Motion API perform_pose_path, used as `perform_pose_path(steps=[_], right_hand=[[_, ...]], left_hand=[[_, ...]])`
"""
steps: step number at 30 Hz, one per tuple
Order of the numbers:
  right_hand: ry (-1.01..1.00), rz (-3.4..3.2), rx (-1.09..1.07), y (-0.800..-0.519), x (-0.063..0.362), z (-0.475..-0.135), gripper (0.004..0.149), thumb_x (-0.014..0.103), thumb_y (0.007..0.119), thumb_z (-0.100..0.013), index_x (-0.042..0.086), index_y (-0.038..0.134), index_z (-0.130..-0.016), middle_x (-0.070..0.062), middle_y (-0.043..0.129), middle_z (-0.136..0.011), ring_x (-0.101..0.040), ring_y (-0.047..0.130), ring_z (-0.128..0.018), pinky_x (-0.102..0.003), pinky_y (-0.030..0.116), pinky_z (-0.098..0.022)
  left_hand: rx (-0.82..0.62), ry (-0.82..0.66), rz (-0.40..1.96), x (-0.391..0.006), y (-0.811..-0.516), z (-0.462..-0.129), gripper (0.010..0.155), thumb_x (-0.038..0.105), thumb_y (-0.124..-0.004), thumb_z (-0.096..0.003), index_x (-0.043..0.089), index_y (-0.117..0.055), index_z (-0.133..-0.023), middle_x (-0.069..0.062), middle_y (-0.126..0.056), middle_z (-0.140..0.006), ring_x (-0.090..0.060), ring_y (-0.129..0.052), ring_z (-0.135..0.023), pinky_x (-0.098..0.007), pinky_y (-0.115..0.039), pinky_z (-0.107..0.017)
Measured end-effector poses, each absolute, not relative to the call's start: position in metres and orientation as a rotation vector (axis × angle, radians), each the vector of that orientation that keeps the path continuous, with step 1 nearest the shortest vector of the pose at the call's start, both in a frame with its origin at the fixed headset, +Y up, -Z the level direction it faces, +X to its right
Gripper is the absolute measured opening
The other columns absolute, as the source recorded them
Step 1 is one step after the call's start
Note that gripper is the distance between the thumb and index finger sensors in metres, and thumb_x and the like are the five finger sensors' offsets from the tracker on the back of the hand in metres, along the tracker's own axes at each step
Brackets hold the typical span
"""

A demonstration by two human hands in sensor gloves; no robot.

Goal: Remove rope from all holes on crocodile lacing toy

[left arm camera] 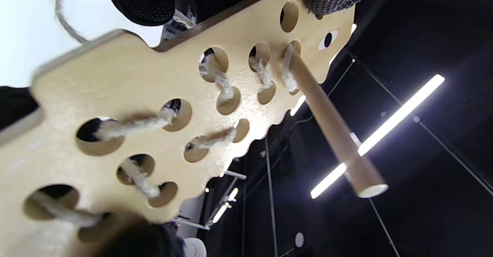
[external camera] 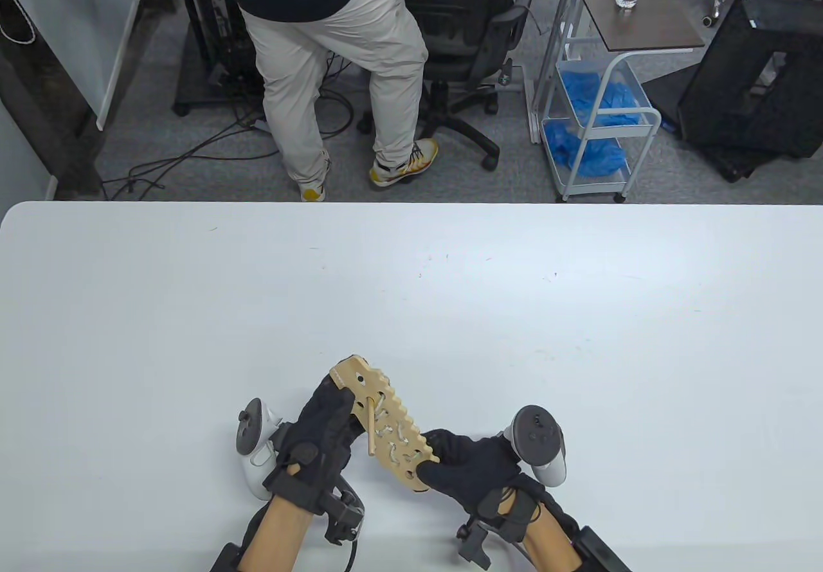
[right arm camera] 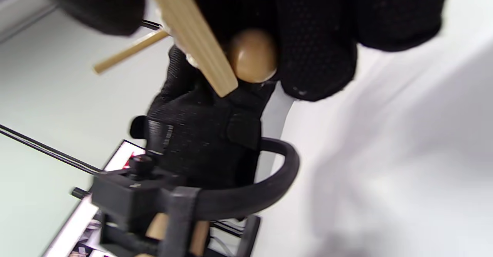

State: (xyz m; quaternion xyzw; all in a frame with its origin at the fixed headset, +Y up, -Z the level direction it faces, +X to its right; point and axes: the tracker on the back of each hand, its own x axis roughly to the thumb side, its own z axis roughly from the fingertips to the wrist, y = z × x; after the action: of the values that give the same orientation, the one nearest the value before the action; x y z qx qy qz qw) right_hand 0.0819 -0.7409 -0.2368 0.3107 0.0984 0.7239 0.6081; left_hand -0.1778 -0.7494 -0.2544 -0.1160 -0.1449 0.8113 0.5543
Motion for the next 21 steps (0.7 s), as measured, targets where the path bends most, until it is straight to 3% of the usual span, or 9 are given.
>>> perform_pose_path(steps=[3, 6, 10, 16, 21], right_hand=[[0.115, 1.834, 0.715, -0.734, 0.088, -0.238, 0.046, 0.034, 0.078, -0.046, 0.0, 0.074, -0.078, -0.027, 0.087, -0.074, -0.043, 0.096, -0.046, -0.062, 0.078, -0.036], [-0.002, 2.011, 0.719, -0.726, 0.094, -0.237, 0.046, 0.033, 0.079, -0.046, -0.001, 0.074, -0.077, -0.027, 0.087, -0.073, -0.044, 0.096, -0.045, -0.062, 0.078, -0.035], [-0.132, 2.182, 0.715, -0.716, 0.098, -0.234, 0.046, 0.034, 0.081, -0.044, 0.001, 0.076, -0.076, -0.025, 0.089, -0.073, -0.043, 0.097, -0.045, -0.061, 0.079, -0.036], [-0.236, 2.252, 0.672, -0.712, 0.099, -0.231, 0.045, 0.034, 0.084, -0.043, 0.001, 0.079, -0.073, -0.025, 0.092, -0.07, -0.044, 0.099, -0.043, -0.062, 0.08, -0.035], [-0.273, 2.302, 0.671, -0.709, 0.099, -0.23, 0.044, 0.034, 0.084, -0.042, 0.001, 0.08, -0.07, -0.025, 0.093, -0.067, -0.042, 0.1, -0.04, -0.061, 0.081, -0.034]], left_hand=[[-0.263, -0.291, 1.848, -0.181, -0.749, -0.254, 0.06, 0.047, -0.063, -0.0575, 0.026, -0.051, -0.113, 0.006, -0.087, -0.103, -0.021, -0.083, -0.094, -0.06, -0.064, -0.073], [-0.285, -0.269, 1.668, -0.183, -0.747, -0.254, 0.077, 0.058, -0.064, -0.056, 0.022, -0.036, -0.118, -0.005, -0.072, -0.113, -0.031, -0.07, -0.1, -0.066, -0.057, -0.073], [-0.273, -0.241, 1.478, -0.181, -0.743, -0.253, 0.085, 0.064, -0.067, -0.0536, 0.019, -0.034, -0.118, -0.007, -0.073, -0.112, -0.033, -0.073, -0.098, -0.066, -0.06, -0.071], [-0.231, -0.178, 1.256, -0.181, -0.736, -0.251, 0.091, 0.066, -0.074, -0.049, 0.016, -0.039, -0.116, -0.007, -0.084, -0.102, -0.031, -0.086, -0.085, -0.062, -0.068, -0.065], [-0.244, -0.158, 1.182, -0.178, -0.734, -0.251, 0.088, 0.056, -0.08, -0.0485, 0.011, -0.043, -0.114, 0.0, -0.097, -0.083, -0.022, -0.098, -0.063, -0.055, -0.077, -0.058]])
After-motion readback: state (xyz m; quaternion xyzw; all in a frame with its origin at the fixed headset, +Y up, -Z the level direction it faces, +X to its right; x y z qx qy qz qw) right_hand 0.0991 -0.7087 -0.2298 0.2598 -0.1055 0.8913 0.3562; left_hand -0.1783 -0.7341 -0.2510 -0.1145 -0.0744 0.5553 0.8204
